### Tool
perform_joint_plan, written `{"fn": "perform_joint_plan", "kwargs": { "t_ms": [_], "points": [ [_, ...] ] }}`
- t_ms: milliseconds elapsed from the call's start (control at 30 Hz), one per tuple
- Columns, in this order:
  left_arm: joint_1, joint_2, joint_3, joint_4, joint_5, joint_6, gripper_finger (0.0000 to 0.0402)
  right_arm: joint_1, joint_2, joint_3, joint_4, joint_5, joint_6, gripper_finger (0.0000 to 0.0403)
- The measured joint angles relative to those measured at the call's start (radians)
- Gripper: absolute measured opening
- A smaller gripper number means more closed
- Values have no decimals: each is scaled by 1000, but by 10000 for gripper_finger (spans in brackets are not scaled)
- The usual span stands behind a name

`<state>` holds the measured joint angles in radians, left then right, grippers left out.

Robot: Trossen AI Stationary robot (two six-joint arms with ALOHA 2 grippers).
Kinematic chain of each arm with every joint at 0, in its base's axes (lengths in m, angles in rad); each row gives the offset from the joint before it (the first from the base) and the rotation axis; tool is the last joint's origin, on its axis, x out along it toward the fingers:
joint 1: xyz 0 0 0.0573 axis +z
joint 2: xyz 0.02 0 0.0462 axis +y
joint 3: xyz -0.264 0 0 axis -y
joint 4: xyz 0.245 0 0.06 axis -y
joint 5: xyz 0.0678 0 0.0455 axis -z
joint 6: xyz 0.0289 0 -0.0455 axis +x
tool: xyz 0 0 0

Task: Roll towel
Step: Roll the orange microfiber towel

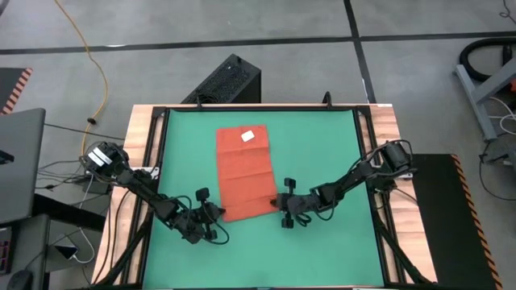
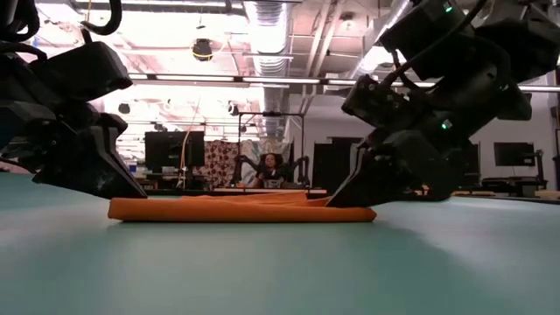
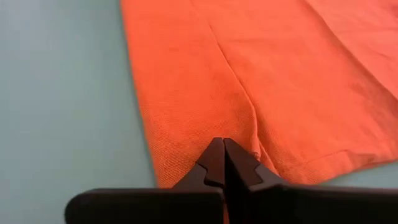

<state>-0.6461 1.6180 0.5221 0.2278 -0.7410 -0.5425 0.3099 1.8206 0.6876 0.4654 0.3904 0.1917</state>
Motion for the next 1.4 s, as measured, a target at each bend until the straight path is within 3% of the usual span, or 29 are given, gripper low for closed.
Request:
{"fn": "perform_joint_plan", "kwargs": {
  "t_ms": [333,633,833,1033,1233,1400],
  "points": [
    [-2,-10,16,117,-132,136,0,10,-2,0,-15,1,29,18],
    [7,53,-53,375,17,135,0,-1,-2,0,-15,-1,29,18],
    [29,149,-47,372,20,80,0,-3,-1,0,-15,-4,29,18],
    [38,162,-46,348,43,31,0,25,-19,-2,-27,9,20,18],
    [39,162,-46,292,65,-21,0,84,-137,-1,-27,115,-87,18],
    [39,162,-46,279,66,-20,0,108,-183,-1,-36,12,-215,50]
  ]
}}
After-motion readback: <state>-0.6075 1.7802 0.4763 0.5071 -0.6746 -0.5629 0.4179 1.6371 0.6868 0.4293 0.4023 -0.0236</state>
